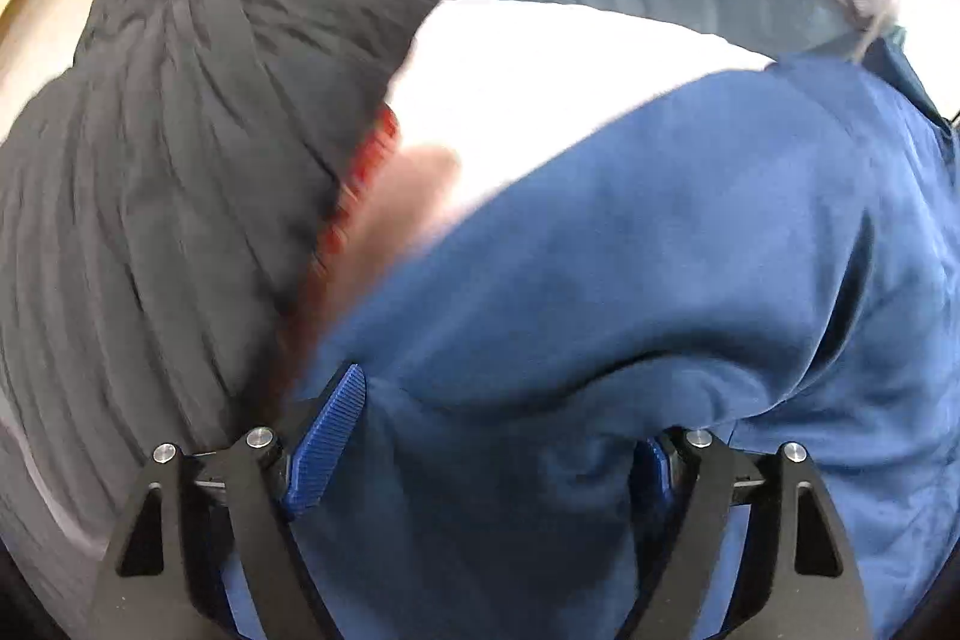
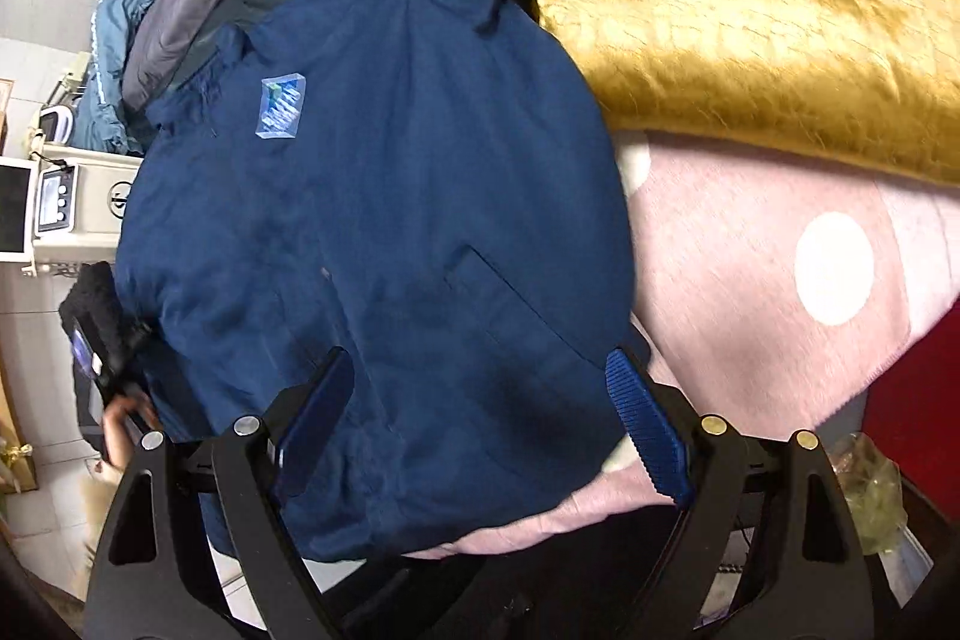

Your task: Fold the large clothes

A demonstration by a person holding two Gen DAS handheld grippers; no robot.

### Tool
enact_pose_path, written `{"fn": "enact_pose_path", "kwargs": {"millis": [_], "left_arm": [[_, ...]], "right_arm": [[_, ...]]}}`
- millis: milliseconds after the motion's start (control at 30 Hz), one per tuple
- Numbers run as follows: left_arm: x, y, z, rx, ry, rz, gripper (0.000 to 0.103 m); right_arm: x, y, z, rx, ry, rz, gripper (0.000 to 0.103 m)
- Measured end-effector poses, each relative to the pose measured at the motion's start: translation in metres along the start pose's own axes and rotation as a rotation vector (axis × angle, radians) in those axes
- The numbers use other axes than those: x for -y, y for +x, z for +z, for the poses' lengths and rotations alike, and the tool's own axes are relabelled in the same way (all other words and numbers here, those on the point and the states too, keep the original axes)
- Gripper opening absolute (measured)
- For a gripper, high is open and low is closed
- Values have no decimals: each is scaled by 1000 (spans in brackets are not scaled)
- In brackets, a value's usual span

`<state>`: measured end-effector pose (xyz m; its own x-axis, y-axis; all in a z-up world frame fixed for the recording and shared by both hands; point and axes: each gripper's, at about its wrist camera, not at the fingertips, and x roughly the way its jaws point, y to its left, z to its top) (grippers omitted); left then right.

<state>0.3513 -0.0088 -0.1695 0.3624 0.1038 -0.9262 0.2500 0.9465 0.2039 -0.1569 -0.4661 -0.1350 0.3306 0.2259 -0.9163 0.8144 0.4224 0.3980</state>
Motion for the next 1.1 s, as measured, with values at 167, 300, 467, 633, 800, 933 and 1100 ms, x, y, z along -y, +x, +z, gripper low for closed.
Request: {"fn": "enact_pose_path", "kwargs": {"millis": [167, 300, 467, 633, 800, 933, 1100], "left_arm": [[-7, 35, 10, -94, 20, 54, 91], [2, 25, 12, -77, 29, 92, 92], [-9, -16, -1, -35, -5, -46, 92], [-20, -62, -44, -20, -19, -217, 97], [-37, -79, -108, -81, -63, -287, 97], [-39, -79, -175, -153, -57, -289, 97], [-35, -66, -249, -272, -96, -346, 96]], "right_arm": [[17, 5, -14, -1, 32, -48, 85], [26, 11, -17, -6, 8, -86, 85], [31, 16, -12, -13, -38, -116, 85], [37, 23, 1, -9, -88, -132, 85], [40, 33, 10, -9, -168, -154, 85], [41, 47, 16, -29, -283, -187, 85], [37, 65, 12, -34, -440, -166, 85]]}}
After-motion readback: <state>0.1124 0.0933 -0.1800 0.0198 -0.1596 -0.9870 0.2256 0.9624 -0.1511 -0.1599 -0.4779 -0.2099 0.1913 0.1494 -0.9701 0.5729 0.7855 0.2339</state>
